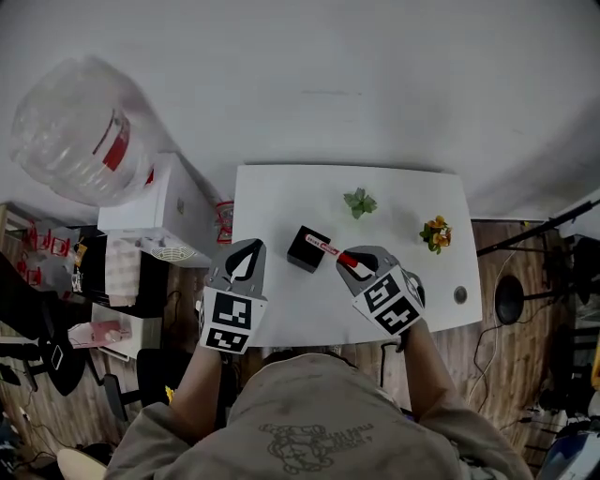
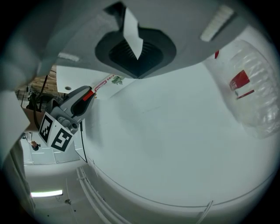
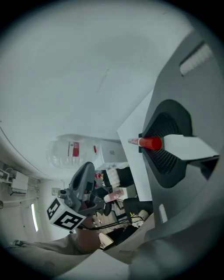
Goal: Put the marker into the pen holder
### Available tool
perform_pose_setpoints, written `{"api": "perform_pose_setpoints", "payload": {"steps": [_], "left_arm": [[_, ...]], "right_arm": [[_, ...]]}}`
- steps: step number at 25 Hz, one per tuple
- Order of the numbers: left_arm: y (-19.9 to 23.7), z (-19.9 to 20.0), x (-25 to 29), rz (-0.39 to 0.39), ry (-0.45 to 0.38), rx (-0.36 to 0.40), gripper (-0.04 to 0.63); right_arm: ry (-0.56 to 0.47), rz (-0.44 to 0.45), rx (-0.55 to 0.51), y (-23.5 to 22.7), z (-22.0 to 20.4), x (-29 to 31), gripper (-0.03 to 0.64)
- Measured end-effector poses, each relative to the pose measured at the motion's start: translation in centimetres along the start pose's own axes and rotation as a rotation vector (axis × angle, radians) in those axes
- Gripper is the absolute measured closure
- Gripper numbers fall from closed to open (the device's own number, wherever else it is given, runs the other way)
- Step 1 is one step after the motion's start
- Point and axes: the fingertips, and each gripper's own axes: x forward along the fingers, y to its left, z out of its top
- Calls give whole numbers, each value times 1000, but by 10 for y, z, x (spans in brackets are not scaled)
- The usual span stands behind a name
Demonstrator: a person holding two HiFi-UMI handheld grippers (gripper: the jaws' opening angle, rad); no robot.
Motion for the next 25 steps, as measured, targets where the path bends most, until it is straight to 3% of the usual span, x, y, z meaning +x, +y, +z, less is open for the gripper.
{"api": "perform_pose_setpoints", "payload": {"steps": [11, 25], "left_arm": [[15, -39, 11, 20, 70, -50, 594], [9, -74, 19, -3, 136, -114, 594]], "right_arm": [[320, 98, -158, 15, -38, 59, 520], [512, 186, -293, 30, -69, 122, 518]]}}
